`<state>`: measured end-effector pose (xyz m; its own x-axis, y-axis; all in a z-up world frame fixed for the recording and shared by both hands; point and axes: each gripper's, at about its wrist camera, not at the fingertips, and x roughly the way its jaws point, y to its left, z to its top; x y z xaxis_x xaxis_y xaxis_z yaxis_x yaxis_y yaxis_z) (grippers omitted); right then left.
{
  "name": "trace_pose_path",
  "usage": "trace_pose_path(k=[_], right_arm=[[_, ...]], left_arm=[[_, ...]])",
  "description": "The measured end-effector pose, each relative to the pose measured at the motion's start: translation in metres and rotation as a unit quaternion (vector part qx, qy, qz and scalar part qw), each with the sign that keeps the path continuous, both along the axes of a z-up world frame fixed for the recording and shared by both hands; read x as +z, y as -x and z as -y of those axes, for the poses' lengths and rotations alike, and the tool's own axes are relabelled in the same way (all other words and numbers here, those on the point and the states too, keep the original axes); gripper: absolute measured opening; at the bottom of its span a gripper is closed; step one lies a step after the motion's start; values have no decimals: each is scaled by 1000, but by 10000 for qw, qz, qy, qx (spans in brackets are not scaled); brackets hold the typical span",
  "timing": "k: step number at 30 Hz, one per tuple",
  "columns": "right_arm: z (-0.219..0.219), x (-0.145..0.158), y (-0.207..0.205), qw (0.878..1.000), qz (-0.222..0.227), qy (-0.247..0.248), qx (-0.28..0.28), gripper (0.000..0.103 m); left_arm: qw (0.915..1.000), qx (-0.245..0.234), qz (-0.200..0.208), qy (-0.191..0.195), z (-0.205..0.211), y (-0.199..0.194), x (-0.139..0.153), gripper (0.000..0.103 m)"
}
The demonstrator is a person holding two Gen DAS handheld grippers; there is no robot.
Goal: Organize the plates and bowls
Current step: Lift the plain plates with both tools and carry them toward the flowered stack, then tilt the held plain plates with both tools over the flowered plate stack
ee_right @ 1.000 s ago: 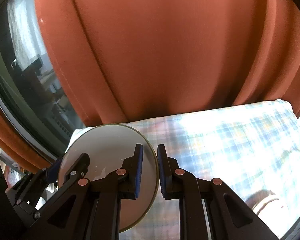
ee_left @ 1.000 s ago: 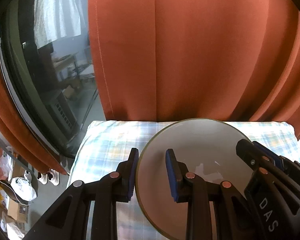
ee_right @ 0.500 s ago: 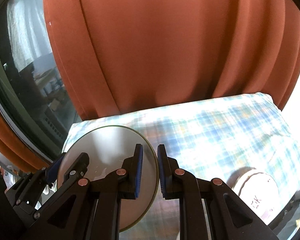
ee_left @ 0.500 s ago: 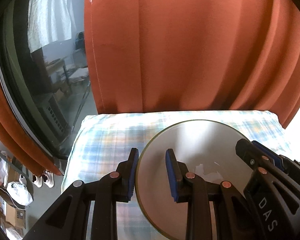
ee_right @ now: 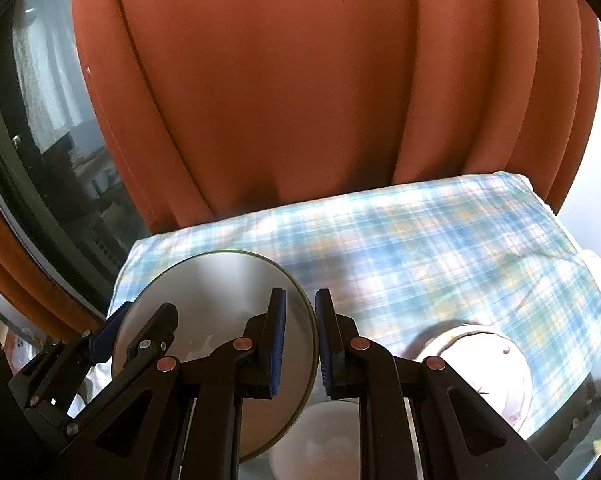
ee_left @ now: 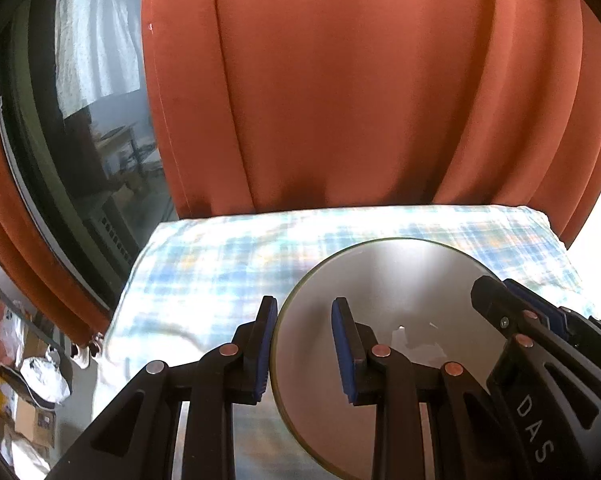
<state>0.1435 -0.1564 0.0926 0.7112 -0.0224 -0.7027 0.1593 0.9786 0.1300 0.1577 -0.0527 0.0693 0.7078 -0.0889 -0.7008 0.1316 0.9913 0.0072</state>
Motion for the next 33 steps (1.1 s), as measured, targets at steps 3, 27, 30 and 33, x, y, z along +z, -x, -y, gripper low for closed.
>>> trace_pose_path(k=[3, 27, 30, 33], right_arm=[[20, -6, 13, 10000, 24, -24, 32, 19], [76, -74, 65, 9939, -660, -31, 883, 19], [74, -80, 66, 9925, -738, -23, 974, 19], [74, -87, 65, 9910, -839, -72, 1038, 19]], left_arm=[[10000, 51, -66, -29, 14, 10, -8, 26], [9935, 786, -819, -30, 55, 76, -71, 26], [9923, 856, -896, -26, 54, 79, -77, 26], [9911, 940, -929, -141, 53, 80, -84, 26]])
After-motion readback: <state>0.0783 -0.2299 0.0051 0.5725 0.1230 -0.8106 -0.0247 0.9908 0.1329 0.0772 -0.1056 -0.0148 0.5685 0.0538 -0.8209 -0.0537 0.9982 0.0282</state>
